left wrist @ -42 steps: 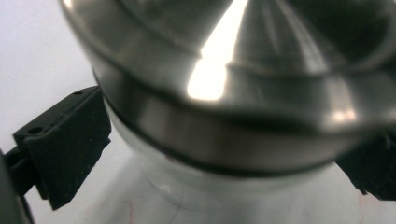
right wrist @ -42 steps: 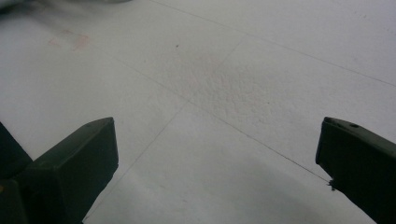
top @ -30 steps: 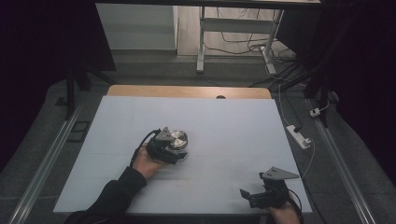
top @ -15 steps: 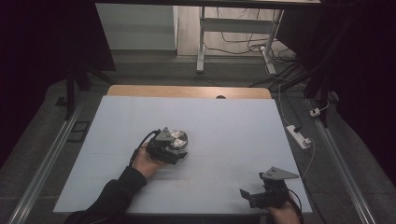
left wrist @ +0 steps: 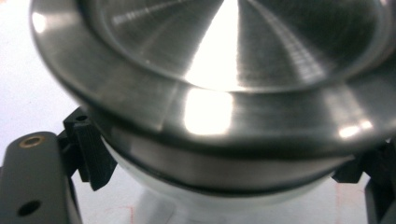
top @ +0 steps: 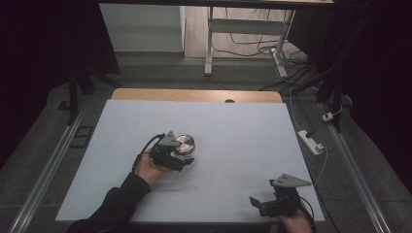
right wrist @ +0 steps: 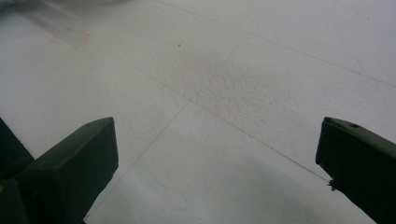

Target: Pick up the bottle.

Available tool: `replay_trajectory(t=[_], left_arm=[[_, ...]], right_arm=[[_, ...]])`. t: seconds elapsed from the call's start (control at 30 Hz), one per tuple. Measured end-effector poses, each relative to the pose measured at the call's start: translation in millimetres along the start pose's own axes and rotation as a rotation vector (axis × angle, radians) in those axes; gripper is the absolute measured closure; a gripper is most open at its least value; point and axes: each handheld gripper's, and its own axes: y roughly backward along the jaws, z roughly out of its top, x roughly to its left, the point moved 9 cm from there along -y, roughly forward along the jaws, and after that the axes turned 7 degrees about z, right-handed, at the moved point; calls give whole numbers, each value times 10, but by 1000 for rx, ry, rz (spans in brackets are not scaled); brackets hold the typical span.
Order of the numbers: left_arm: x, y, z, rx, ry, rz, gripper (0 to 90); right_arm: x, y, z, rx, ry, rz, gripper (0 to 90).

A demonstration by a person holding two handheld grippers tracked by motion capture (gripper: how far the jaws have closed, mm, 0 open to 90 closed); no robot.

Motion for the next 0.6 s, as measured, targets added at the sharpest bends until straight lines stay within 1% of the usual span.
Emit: replay_trajectory(t=[0.23, 0.33, 0.53, 0.6], left_arm=[[-74, 133, 59, -13, -8, -14, 154], [-112, 186, 64, -12, -16, -19, 154], [-207, 282, 83, -14, -30, -37, 154], [-242, 309, 90, -19, -29, -46, 154]], right_arm=[[1, 1, 1, -2, 0, 1, 0], [3, 2, 1, -1, 2, 1, 0], [5, 3, 2, -2, 1, 0, 0], [6, 3, 3, -3, 1, 1, 0]])
